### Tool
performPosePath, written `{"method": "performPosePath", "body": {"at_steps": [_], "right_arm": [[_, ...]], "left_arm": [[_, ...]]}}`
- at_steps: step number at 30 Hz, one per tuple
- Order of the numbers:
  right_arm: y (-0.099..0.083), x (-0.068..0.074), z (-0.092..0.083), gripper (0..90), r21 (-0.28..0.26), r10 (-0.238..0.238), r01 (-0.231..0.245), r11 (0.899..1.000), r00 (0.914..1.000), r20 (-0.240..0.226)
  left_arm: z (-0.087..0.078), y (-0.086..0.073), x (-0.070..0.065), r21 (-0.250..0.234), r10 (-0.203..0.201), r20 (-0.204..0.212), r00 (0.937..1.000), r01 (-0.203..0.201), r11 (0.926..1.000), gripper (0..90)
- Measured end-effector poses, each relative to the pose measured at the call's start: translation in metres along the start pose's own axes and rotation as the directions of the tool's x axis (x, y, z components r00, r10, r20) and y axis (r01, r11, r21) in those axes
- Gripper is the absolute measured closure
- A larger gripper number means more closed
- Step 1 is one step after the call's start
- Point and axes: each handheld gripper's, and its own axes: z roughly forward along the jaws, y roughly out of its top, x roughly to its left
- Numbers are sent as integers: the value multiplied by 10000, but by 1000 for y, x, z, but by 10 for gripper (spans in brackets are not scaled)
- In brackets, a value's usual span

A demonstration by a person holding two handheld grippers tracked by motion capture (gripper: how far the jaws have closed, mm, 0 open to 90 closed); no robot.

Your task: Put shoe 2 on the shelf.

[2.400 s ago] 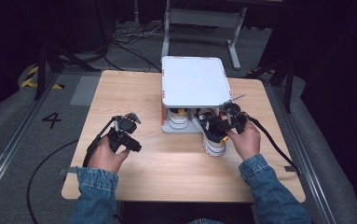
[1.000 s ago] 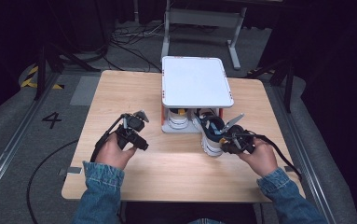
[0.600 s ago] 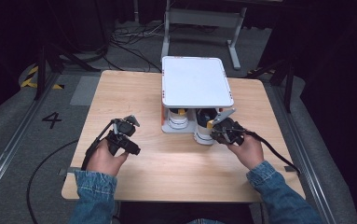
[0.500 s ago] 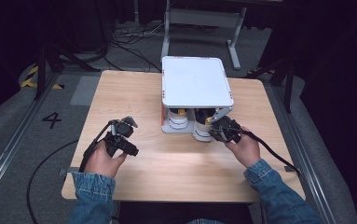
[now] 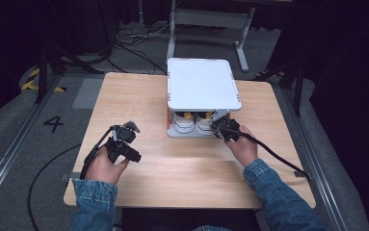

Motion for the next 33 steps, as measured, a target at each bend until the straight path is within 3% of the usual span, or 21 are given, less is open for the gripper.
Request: {"method": "performPosePath", "body": {"at_steps": [3, 7, 11, 14, 16, 19, 20, 22, 25, 30, 33], "right_arm": [[-1, 0, 0, 817, -1, -7, 7, 10000, 9998, 179], [-4, -6, -10, 746, -101, 443, -450, 9989, 9969, -650], [-6, -15, -44, 652, -571, 675, -736, 9957, 9925, -1022], [-11, -26, -67, 570, -691, 1068, -1167, 9908, 9853, -1336], [-16, -33, -79, 505, -477, 1291, -1379, 9893, 9796, -1539], [-31, -43, -96, 454, -581, 1824, -1948, 9791, 9681, -1716], [-35, -46, -98, 441, -480, 1956, -2065, 9773, 9656, -1715], [-46, -51, -107, 405, -438, 2010, -2083, 9771, 9707, -1319], [-61, -61, -120, 332, -369, 2491, -2555, 9661, 9601, -1271], [-87, -73, -139, 223, -668, 2454, -2539, 9649, 9626, -1149], [-105, -78, -145, 206, -666, 2313, -2403, 9684, 9655, -1195]], "left_arm": [[0, 1, 0, -28, 25, 33, 10000, -25, 10000, 438], [1, 5, 0, 3, 136, 73, 9999, -136, 9999, 437], [3, 10, -6, -68, 409, 169, 9990, -408, 9991, 425], [3, 15, -9, -124, 749, 160, 9971, -747, 9971, 418], [4, 18, -11, -239, 886, 289, 9956, -879, 9958, 413], [5, 22, -13, -290, 1306, 231, 9912, -1299, 9911, 402], [6, 23, -15, -328, 1309, 306, 9909, -1299, 9910, 402], [6, 23, -15, -416, 1492, 180, 9886, -1484, 9881, 401], [4, 21, -14, -582, 1679, 132, 9857, -1669, 9843, 399], [-2, 12, -10, -830, 1802, -155, 9835, -1809, 9800, 385], [-4, 5, -5, -987, 1700, -298, 9850, -1721, 9801, 374]]}}
